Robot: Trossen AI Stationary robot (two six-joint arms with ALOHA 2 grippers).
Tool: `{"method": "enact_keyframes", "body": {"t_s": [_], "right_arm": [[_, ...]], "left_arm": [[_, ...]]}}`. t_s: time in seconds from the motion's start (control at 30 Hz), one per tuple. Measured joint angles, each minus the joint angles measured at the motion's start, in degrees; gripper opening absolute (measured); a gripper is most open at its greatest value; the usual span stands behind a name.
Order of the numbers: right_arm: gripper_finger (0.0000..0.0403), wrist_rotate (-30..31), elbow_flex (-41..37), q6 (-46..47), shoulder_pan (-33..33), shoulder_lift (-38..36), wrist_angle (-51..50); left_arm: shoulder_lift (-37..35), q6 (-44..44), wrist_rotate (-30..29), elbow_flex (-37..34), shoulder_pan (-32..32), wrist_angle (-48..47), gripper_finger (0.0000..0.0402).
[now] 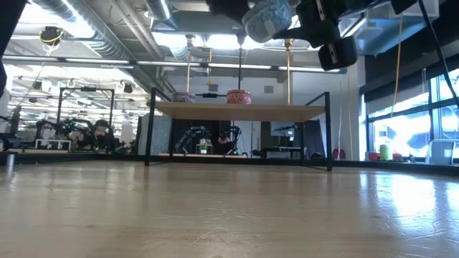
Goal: Pick & Place candle stick holders
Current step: Put the blue scented candle on the shelf
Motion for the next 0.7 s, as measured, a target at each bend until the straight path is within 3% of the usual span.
{"method": "enact_keyframes", "body": {"t_s": [0.37,0.57,0.7], "right_arm": [[0.0194,3.4,0.0,-4.7,0.7,-1.4,8.4],[0.0194,11.6,0.0,-12.4,3.2,-6.7,11.3],[0.0194,20.7,0.1,-18.6,7.1,-12.0,11.4]], "left_arm": [[-7.2,-6.9,-12.9,-0.2,2.7,-12.4,0.0355],[-13.4,-13.0,-16.6,-0.2,3.9,-15.1,0.0355],[-17.3,-17.3,-16.8,-0.4,4.7,-16.1,0.0355]]}}
